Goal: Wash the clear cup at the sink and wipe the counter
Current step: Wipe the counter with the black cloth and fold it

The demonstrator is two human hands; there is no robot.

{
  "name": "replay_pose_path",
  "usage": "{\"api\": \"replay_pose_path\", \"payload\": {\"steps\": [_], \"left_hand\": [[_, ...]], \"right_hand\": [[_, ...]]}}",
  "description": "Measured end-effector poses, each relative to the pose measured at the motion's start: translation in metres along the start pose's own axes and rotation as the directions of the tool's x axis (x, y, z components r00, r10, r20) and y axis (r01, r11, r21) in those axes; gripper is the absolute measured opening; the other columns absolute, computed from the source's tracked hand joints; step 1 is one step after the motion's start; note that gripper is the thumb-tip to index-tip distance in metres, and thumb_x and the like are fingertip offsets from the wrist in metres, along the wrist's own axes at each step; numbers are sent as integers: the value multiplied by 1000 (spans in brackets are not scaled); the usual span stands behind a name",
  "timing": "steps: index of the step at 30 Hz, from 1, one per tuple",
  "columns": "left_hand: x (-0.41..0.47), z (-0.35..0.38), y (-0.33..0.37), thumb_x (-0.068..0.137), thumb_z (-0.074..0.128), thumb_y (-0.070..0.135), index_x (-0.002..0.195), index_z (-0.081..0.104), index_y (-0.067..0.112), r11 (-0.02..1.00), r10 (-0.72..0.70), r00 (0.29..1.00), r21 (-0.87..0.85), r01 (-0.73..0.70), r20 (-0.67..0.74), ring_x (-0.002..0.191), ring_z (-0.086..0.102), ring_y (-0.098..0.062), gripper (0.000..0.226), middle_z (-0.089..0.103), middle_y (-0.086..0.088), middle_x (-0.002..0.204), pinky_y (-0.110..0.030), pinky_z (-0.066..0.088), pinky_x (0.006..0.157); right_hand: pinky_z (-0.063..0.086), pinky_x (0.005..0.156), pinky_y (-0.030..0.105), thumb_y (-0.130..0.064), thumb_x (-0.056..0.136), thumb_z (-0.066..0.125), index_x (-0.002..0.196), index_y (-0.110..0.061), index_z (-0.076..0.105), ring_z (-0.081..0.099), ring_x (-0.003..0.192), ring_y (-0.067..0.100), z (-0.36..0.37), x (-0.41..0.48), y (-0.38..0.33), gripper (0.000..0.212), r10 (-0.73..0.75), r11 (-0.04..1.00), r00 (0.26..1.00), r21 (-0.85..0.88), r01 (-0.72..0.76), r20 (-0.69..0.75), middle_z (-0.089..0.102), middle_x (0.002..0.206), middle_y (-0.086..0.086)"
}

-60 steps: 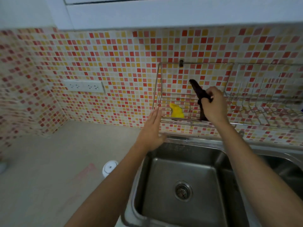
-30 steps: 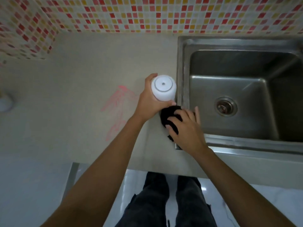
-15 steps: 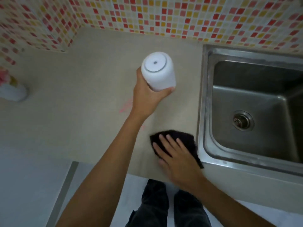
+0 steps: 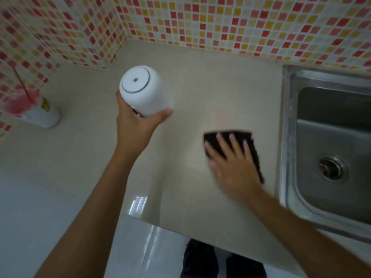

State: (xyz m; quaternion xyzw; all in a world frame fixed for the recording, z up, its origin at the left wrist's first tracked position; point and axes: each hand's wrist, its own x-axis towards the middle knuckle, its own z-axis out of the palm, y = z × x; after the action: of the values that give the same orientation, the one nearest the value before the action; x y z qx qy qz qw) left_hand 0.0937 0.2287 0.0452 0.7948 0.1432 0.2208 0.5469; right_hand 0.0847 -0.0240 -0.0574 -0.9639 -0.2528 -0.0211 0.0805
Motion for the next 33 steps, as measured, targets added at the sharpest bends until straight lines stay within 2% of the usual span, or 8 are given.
{"api": "replay_pose_path", "payload": {"steps": [3,6,11,14,20,23,29,33], "left_hand": [[7,-3,0,65,88,28,144,30,20,1000,-7,1000,31,7,12,122,51,-1,99,51,9,138,-35,47,103],[14,-4,0,65,88,28,144,29,20,998,-2,1000,59,1,9,121,51,-1,99,50,9,137,-37,48,102],[23,-26,-6,65,88,37,144,28,18,991,46,999,124,-45,-7,125,49,-4,101,49,6,139,-38,46,103],[30,-36,-11,65,87,38,143,28,15,989,51,998,139,-46,-32,126,48,-7,101,48,2,140,-39,45,104],[33,-31,-14,68,86,29,143,28,18,996,17,995,86,-8,-98,123,49,0,96,48,7,138,-33,46,104],[33,-34,-14,67,87,33,143,29,20,994,13,992,109,0,-123,122,49,-1,96,48,8,138,-35,47,103],[23,-51,-23,66,88,34,143,28,18,979,26,997,201,-10,-75,123,49,0,98,49,8,138,-33,48,101],[27,-50,-29,66,87,33,143,29,17,985,8,998,175,3,-64,122,49,2,98,49,8,138,-31,47,102]], "right_hand": [[19,111,62,-49,99,22,146,-41,30,26,143,36,5,-58,-68,48,-223,972,971,93,215,90,27,157,0],[17,111,62,-50,99,27,143,-46,34,32,141,32,20,12,-73,45,-346,936,936,100,339,63,34,154,-4],[-1,116,57,-53,99,15,147,-48,20,11,147,28,25,171,-13,49,60,994,992,82,-69,110,18,160,-5],[0,117,53,-49,100,14,150,-42,17,8,147,31,29,156,-34,50,114,989,991,83,-119,71,14,161,-1],[13,115,56,-47,100,27,145,-40,33,25,143,32,21,-11,-136,46,-264,944,961,223,242,78,29,156,-1],[19,113,55,-50,99,30,141,-44,39,36,137,27,24,19,-122,43,-350,920,934,214,328,75,38,151,-5],[4,117,55,-55,98,15,147,-46,22,13,147,26,22,204,9,50,153,982,980,89,-165,128,19,160,-2],[3,118,52,-53,100,13,149,-41,21,11,147,29,16,164,31,52,288,952,954,87,-295,86,16,161,2]]}}
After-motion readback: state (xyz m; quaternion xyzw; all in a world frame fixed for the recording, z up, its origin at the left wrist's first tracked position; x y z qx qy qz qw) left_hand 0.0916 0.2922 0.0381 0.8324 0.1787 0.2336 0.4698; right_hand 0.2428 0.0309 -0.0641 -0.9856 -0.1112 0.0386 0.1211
